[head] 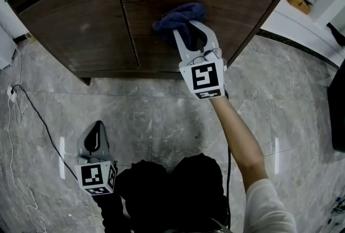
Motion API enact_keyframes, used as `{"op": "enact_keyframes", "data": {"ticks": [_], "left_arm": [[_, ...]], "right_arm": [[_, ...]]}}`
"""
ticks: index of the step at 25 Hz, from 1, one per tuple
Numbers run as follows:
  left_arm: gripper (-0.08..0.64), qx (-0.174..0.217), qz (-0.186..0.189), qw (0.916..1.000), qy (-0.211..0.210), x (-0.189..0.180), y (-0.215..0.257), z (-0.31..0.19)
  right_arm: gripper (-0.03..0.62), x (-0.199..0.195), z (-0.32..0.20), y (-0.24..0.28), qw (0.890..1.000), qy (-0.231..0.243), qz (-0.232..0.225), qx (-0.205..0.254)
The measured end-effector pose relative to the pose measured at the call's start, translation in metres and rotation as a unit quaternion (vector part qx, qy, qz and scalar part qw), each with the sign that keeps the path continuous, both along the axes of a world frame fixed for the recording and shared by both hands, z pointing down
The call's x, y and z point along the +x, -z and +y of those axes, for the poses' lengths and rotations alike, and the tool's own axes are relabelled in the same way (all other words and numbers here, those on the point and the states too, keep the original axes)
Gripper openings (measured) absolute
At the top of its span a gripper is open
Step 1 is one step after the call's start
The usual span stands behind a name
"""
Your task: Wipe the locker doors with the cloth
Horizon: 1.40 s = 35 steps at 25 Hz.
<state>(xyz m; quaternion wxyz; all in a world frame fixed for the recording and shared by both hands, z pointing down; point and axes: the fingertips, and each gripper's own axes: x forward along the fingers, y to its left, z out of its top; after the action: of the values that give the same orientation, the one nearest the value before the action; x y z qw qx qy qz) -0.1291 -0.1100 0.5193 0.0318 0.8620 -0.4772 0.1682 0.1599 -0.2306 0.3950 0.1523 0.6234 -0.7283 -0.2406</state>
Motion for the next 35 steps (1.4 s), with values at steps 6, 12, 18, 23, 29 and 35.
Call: {"op": "enact_keyframes", "data": {"ticks": [6, 12, 18, 23, 29, 35], "left_arm": [[0.002, -0.002, 0.0, 1.0, 0.002, -0.004, -0.002, 0.0], [0.0, -0.003, -0.003, 1.0, 0.007, -0.01, -0.004, 0.0], [0.0, -0.005, -0.005, 0.9999, 0.013, -0.017, -0.007, 0.0], [0.0, -0.006, -0.005, 0.9999, 0.014, -0.019, -0.008, -0.002], [0.0, -0.008, -0.005, 0.9998, 0.018, -0.025, -0.009, -0.003], [0.0, -0.011, -0.009, 0.9998, 0.017, -0.028, -0.013, -0.005]], "right_arm": [[0.095, -0.009, -0.003, -0.047, 0.999, 0.002, 0.003, -0.037], [0.095, -0.016, -0.007, -0.094, 0.997, 0.004, -0.009, -0.076], [0.095, -0.019, -0.008, -0.131, 0.994, -0.001, -0.018, -0.111], [0.095, -0.025, -0.01, -0.157, 0.99, 0.003, -0.023, -0.136], [0.095, -0.033, -0.013, -0.187, 0.987, 0.008, -0.019, -0.162], [0.095, -0.042, -0.015, -0.22, 0.981, 0.013, -0.015, -0.195]]}}
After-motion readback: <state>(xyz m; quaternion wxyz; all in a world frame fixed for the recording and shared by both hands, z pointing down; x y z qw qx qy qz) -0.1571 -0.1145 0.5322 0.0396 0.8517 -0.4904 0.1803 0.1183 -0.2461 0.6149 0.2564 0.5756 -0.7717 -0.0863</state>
